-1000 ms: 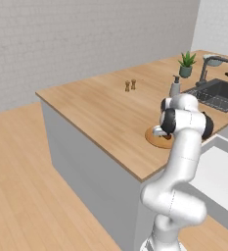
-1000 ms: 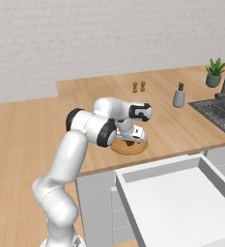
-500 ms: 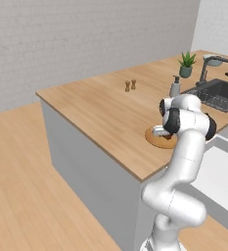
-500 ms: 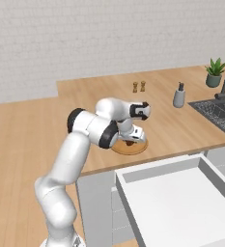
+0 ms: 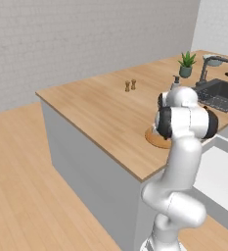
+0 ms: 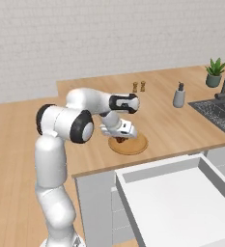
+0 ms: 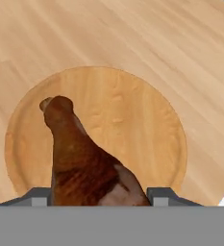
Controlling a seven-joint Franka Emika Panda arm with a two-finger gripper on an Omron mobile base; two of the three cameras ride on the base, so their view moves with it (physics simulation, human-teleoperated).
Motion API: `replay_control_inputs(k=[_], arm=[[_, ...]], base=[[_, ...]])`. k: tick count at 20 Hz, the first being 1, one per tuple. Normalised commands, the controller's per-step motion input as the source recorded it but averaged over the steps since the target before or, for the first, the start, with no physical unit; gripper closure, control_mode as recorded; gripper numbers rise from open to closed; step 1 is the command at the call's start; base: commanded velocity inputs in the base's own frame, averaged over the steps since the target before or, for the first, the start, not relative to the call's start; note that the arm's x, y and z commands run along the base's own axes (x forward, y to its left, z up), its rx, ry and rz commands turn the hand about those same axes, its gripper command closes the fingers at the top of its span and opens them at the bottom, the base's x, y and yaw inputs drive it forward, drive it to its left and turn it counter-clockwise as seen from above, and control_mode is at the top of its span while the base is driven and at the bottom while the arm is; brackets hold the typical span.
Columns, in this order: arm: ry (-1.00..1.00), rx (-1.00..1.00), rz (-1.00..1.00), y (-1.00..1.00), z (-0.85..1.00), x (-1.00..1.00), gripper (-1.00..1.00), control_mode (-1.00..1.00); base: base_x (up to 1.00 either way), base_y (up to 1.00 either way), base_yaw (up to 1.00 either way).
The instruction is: Pick up the knife from the drawer and place it on the cutting board. Then place the meat from the plate to the cutting board.
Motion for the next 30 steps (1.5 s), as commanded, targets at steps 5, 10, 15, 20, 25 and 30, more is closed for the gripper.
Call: replay_control_inputs(k=[5,10,15,20,25,30], arm=[[0.00,0.00,0.00,0.19,1.00,-1.00,1.00,-1.00],[0.00,0.05,0.00,0.03,1.00,-0.77,1.00,-1.00],[0.08,0.17,0.00,0.00,0.72,-0.49,1.00,-1.00],[0.06,0.13,0.00,0.00,0.16,-0.35,1.00,1.00],[0.00,0.00,0.00,0.00,0.00,0.00,1.00,1.00],[0.00,0.00,0.00,0.00,0.00,0.00,1.00,1.00]], base=[[0.00,0.00,0.00],[0.00,0.00,0.00],[0.00,0.00,0.00],[-0.36,0.00,0.00],[-0.95,0.00,-0.06],[-0.92,0.01,-0.13]])
